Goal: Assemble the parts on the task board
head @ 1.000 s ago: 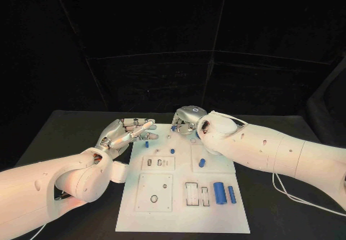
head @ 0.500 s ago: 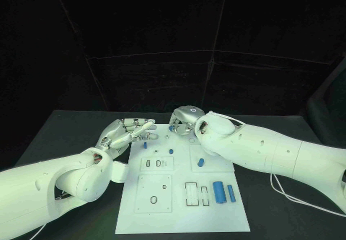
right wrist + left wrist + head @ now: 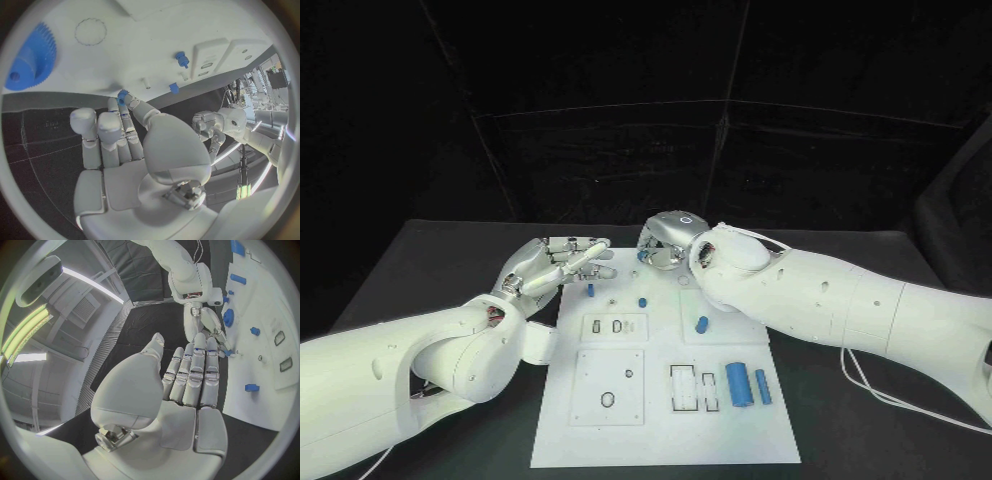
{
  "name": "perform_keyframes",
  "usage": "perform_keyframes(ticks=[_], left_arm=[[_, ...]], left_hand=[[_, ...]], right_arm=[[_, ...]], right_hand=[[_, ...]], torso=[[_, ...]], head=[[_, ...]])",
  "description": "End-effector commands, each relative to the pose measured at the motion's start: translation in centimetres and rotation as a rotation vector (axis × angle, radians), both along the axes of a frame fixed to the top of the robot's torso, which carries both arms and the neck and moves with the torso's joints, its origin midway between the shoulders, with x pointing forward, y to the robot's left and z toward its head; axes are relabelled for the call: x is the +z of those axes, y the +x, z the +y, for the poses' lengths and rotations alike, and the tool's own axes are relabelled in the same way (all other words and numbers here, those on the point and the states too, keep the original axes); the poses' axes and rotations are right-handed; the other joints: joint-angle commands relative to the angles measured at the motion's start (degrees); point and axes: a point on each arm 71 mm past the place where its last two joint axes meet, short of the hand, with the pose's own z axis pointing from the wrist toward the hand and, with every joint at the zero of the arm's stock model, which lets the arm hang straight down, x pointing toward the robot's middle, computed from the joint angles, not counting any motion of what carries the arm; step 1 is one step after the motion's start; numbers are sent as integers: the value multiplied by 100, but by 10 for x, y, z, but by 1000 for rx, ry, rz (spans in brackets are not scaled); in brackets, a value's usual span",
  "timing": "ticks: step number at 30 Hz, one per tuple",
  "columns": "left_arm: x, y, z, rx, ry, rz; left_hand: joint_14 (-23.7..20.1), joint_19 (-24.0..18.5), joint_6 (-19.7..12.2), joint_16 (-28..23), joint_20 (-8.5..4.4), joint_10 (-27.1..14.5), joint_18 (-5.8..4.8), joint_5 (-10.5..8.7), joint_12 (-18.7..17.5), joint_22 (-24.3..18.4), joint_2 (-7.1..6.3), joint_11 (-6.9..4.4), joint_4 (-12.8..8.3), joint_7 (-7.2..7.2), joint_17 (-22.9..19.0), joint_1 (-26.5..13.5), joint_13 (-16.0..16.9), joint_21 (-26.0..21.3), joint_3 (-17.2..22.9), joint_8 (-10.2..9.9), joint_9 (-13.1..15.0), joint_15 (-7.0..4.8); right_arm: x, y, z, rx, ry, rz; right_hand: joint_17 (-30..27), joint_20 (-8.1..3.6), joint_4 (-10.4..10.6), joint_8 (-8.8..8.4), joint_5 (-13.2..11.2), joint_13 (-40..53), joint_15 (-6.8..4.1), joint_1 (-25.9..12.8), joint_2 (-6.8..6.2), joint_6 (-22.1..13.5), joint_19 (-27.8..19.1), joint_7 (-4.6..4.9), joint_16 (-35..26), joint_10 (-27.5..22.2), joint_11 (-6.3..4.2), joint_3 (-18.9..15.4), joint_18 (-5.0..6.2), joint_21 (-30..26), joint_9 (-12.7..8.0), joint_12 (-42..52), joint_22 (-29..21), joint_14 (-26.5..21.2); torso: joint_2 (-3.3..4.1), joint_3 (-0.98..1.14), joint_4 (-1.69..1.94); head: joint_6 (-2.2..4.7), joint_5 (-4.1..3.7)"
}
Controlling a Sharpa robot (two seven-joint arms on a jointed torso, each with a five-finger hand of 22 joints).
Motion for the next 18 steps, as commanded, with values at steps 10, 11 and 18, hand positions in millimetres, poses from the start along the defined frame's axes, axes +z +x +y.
perform_keyframes(ticks=[10,11,18], left_arm=[[1,0,-1,-13,-5,2],[1,0,-1,-13,-5,2],[1,1,-1,-12,-3,4]], left_hand=[[13,4,-44,-28,23,-23,34,16,-36,-10,58,20,-44,49,10,-3,-7,-26,18,-20,-5,36],[13,4,-44,-28,23,-23,34,16,-36,-10,58,20,-44,49,10,-3,-7,-26,18,-20,-5,36],[13,4,-45,-29,23,-24,35,16,-37,-11,60,20,-46,49,10,-1,-8,-27,19,-21,-5,36]], right_arm=[[2,-2,6,25,6,-12],[2,-2,6,24,7,-13],[2,-2,8,25,11,-16]], right_hand=[[-89,31,30,17,-60,-3,22,-21,-124,-33,-66,8,-62,-40,-1,72,-87,-9,-3,-12,-70,-40],[-101,32,36,13,-63,-4,23,-18,-138,-46,-74,10,-70,-53,1,85,-85,-14,-5,-15,-81,-45],[-105,33,44,11,-66,-6,26,-15,-157,-62,-78,11,-72,-70,5,100,-85,-17,-6,-17,-85,-49]], torso=[[6,-6,2],[6,-6,1],[8,-8,1]], head=[[-11,1],[-12,2],[-19,4]])
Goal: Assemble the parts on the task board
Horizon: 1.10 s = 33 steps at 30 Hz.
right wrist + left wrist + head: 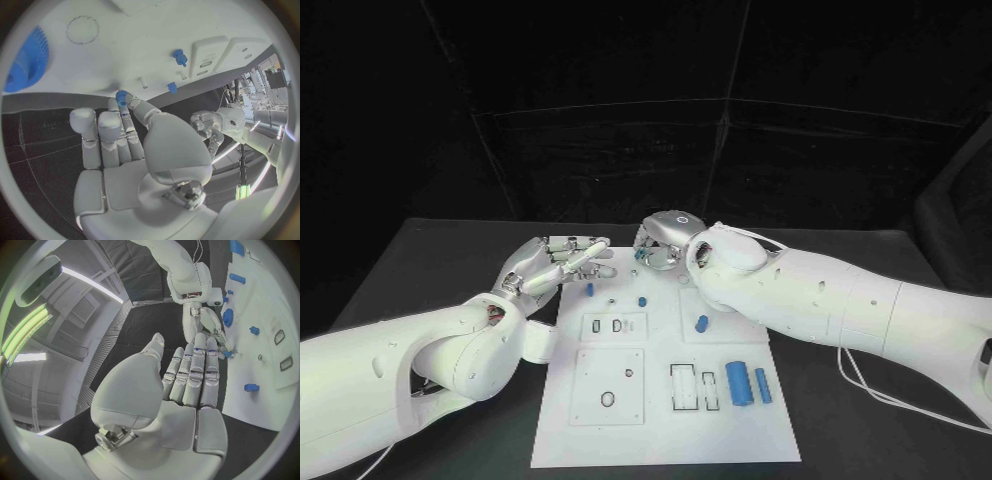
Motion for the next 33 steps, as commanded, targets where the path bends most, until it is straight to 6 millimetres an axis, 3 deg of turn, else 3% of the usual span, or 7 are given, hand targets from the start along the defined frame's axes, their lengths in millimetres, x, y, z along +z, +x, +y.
perform_keyframes(ticks=[1,9,17,24,28,33], left_arm=[[1,0,-1,-13,-5,1],[1,1,-1,-13,-4,2],[1,1,-1,-14,-4,3],[1,1,-1,-14,-3,4],[0,2,0,-12,-3,5],[0,2,3,-6,0,5]], left_hand=[[13,4,-24,-29,23,-24,35,16,-37,-6,60,20,-31,28,6,-1,-8,-27,3,-21,-6,36],[13,4,-24,-29,23,-24,35,16,-37,-6,60,20,-31,28,6,-1,-8,-27,3,-21,-6,36],[11,4,-27,-35,24,-26,35,16,-41,-9,64,21,-38,28,8,4,-8,-30,5,-24,-6,37],[9,3,-30,-40,24,-30,34,16,-45,-11,66,22,-43,28,9,6,-8,-33,6,-26,-6,38],[9,3,-30,-40,24,-30,34,16,-45,-11,66,22,-43,28,9,6,-8,-33,6,-26,-6,38],[9,3,-30,-40,24,-30,34,16,-45,-11,66,22,-43,28,9,6,-8,-33,6,-26,-6,38]], right_arm=[[2,-1,2,9,9,-16],[3,-1,4,8,10,-15],[2,0,4,1,3,-8],[2,0,3,-3,8,-14],[5,-3,-4,-2,29,-33],[12,-11,-32,-24,101,-20]], right_hand=[[4,-8,6,11,-31,-4,5,-19,-54,-41,-38,-9,-22,-27,7,31,-85,-16,-6,-18,0,-29],[-11,-5,15,9,-35,-4,8,-15,-81,-61,-51,-8,-29,-44,10,50,-81,-25,-7,-17,-19,-33],[-589,79,158,5,-106,-17,112,-8,-320,-370,-439,105,-445,-646,144,87,23,-365,-17,-11,-638,-189],[-846,115,251,0,-116,-13,147,78,-396,-556,-566,139,-638,-886,187,12,65,-522,-18,5,-888,-235],[-845,121,289,10,-64,-5,145,100,-397,-567,-554,146,-639,-860,187,-3,64,-529,-11,38,-893,-226],[-559,98,456,48,42,41,103,7,-482,-458,-346,120,-419,-465,124,-92,16,-386,10,240,-626,-115]], torso=[[1,-3,3],[5,-3,1],[6,-3,-1],[7,-2,-3],[5,7,-6],[-1,12,-26]], head=[[-3,4],[-5,14],[-3,20],[-5,18],[10,23],[30,27]])
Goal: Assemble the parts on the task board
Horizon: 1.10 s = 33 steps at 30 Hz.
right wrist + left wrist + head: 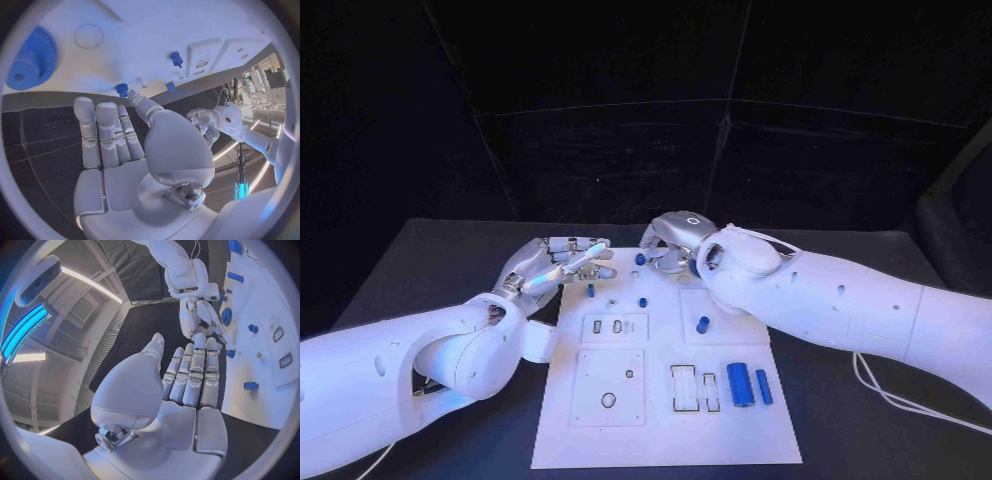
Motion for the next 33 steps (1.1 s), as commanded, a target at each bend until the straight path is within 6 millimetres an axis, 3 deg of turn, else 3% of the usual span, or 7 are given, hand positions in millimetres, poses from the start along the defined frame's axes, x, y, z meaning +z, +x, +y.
perform_keyframes(ticks=[1,4,5,9,13,17,33], left_arm=[[1,0,1,-9,-6,-2],[2,0,3,-6,-5,-2],[2,0,3,-5,-5,-2],[2,-1,5,-3,-4,-2],[2,0,6,-3,-4,-2],[2,0,5,-4,-4,-1],[1,1,5,-5,-3,0]], left_hand=[[9,3,-31,-40,24,-30,34,16,-6,-7,66,22,-43,29,5,6,-8,-33,6,-26,-6,38],[3,0,-34,-48,26,-33,33,16,-10,-11,69,22,-50,28,6,8,-8,-38,7,-29,-6,40],[3,0,-34,-48,26,-33,33,16,-10,-11,69,22,-50,28,6,8,-8,-38,7,-29,-6,40],[3,0,-34,-48,26,-33,33,16,-10,-11,69,22,-50,28,6,8,-8,-38,7,-29,-6,40],[0,-1,-33,-51,26,-32,33,16,-11,-12,69,22,-52,26,6,9,-8,-40,7,-29,-6,41],[0,-1,-33,-51,26,-32,33,16,-11,-12,69,22,-52,26,6,9,-8,-40,7,-29,-6,41],[-5,-4,-32,-59,27,-31,33,16,-12,-15,71,21,-58,24,7,11,-7,-44,7,-29,-5,42]], right_arm=[[10,-3,-17,-32,98,10],[14,-5,-40,-78,129,77],[15,-5,-47,-92,135,96],[16,-5,-77,-160,127,173],[16,-3,-93,-209,88,198],[15,-1,-99,-232,44,205],[9,4,-96,-242,-70,225]], right_hand=[[235,-21,124,34,141,40,-52,-67,-108,75,197,-30,186,303,-48,-60,-9,149,14,140,255,101],[518,-76,323,6,327,159,-125,-283,-284,-1,399,-95,412,837,-155,-282,-61,316,1,399,550,185],[714,-146,499,22,449,322,-213,-456,-416,-47,527,-186,568,1290,-264,-529,-91,423,5,662,736,237],[1749,-311,1041,85,750,1060,-348,-505,-523,-171,990,-305,1312,1864,-407,-1460,-241,835,22,1459,1509,414],[2459,-270,1880,221,887,2537,-296,184,-258,-354,1139,-299,1823,1335,-396,-2487,-323,1060,41,2722,1899,435],[2820,-238,2552,359,829,3810,-263,631,-442,-485,1207,-229,2043,1073,-347,-2785,-340,1180,39,3755,2124,453],[3203,-212,2550,444,897,4729,-247,927,-367,-597,1287,-211,2261,1185,-322,-2781,-374,1286,30,4553,2335,503]], torso=[[-7,1,-17],[-13,6,-37],[-18,11,-49],[-26,26,-71],[-20,29,-69],[-18,19,-50],[-20,12,-50]], head=[[22,-1],[36,-8],[46,-5],[72,-3],[83,-1],[71,-27],[31,-31]])
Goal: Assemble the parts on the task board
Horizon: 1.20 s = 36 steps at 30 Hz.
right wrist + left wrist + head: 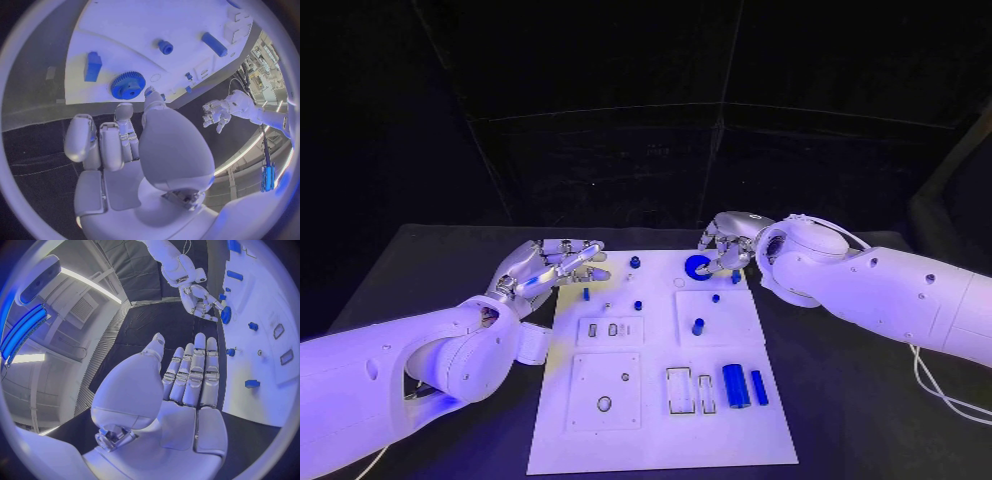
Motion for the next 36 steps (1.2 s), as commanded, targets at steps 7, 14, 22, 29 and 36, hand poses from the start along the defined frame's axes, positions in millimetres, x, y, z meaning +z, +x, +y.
perform_keyframes(ticks=[7,14,22,29,36], left_arm=[[1,0,-1,-14,-8,-3],[1,0,-1,-14,-7,-3],[1,0,-1,-14,-7,-2],[1,1,-1,-13,-6,-2],[1,1,0,-12,-6,-2]], left_hand=[[-5,-4,-32,-30,28,-31,35,16,-12,-5,48,21,-26,24,9,-13,-7,-21,8,-30,-5,42],[-5,-4,-32,-30,28,-31,35,16,-12,-5,48,21,-26,24,9,-13,-7,-21,8,-30,-5,42],[-8,-5,-31,-37,29,-29,35,16,-14,-9,50,21,-33,23,10,-11,-7,-25,9,-30,-5,43],[-9,-6,-31,-39,29,-29,35,16,-14,-10,51,21,-35,23,11,-10,-7,-27,9,-30,-4,43],[-9,-6,-31,-39,29,-29,35,16,-14,-10,51,21,-35,23,11,-10,-7,-27,9,-30,-4,43]], right_arm=[[-1,2,4,6,-54,11],[-3,3,6,18,-61,22],[-4,4,8,24,-70,33],[-5,4,9,27,-82,40],[-5,4,10,30,-88,44]], right_hand=[[41,5,-45,101,116,211,24,184,107,-5,47,-19,50,21,-8,63,-104,45,6,178,30,283],[77,-11,-139,178,215,393,3,347,224,82,58,-46,68,55,-35,115,-110,64,17,327,68,285],[121,-22,-205,219,188,490,-8,441,287,142,59,-61,90,71,-50,149,-113,73,19,400,85,290],[143,-27,-236,227,95,524,-12,472,304,156,60,-64,100,72,-53,165,-114,79,13,418,96,293],[152,-29,-257,237,87,546,-14,502,319,175,58,-68,104,75,-57,184,-114,80,12,431,97,294]], torso=[[1,0,0],[-2,-3,1],[0,-3,-1],[1,-1,0],[2,-2,-2]], head=[[-7,6],[-18,3],[-21,9],[-33,9],[-40,7]])
